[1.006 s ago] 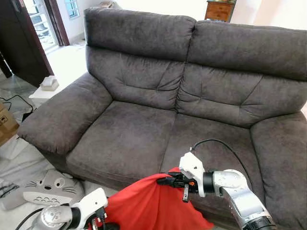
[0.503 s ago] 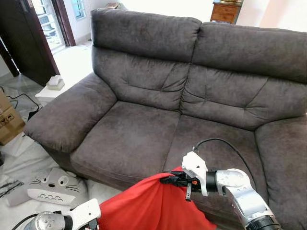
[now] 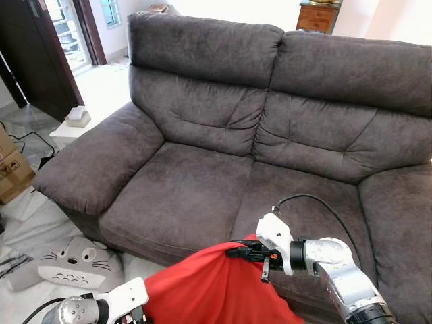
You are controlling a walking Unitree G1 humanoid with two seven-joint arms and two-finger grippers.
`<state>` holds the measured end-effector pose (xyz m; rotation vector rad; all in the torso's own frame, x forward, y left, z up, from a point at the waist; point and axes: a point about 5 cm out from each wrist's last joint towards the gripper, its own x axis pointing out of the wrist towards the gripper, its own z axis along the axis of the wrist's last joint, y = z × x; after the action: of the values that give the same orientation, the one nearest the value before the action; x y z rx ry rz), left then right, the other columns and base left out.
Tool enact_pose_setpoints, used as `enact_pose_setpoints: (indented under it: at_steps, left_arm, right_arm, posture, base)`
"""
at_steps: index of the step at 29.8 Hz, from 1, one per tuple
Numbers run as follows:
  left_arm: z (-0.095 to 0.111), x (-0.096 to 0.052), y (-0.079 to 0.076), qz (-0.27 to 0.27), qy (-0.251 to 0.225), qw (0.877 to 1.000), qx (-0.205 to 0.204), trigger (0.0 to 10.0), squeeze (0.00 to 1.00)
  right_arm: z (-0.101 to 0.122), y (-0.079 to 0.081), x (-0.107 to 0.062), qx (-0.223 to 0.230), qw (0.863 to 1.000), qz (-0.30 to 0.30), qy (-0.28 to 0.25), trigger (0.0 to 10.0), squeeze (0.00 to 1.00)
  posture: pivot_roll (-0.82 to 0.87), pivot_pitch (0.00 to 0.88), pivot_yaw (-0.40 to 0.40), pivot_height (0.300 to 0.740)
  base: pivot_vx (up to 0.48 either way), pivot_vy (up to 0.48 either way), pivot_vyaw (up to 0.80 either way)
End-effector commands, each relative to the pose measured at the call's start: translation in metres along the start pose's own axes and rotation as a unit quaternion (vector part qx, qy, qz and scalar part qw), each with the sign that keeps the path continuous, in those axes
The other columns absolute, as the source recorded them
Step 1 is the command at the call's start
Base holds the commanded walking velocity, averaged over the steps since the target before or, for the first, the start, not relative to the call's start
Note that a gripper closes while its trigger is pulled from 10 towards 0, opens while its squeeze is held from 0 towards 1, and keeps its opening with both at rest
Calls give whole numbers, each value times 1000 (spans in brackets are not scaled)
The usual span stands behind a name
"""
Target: Move the pillow to the sofa from floor
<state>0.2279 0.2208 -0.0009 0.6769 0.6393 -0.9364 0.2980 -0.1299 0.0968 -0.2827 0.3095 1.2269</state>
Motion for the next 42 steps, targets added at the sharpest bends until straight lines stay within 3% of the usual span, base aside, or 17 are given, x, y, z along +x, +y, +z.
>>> enact_pose_setpoints:
  at_steps: [1, 25, 42]
  left_arm:
    - [-9, -2, -3, -15, 26, 1000, -3, 0, 0]
    - [-10, -6, 0, -30, 38, 999, 14, 0, 0]
    - [-3, -7, 3, -23, 18, 999, 20, 0, 0]
  right_arm:
    - [25, -11, -6, -32, 998, -22, -55, 10000, 0]
    - [21, -10, -2, -21, 998, -33, -54, 10000, 0]
    - [17, -8, 0, -14, 998, -30, -54, 10000, 0]
  posture:
    - [101, 64, -1, 740]
    - [110, 80, 2, 740]
    - [111, 78, -1, 740]
  base:
    - [0, 0, 0]
    - [0, 0, 0]
    - [0, 0, 0]
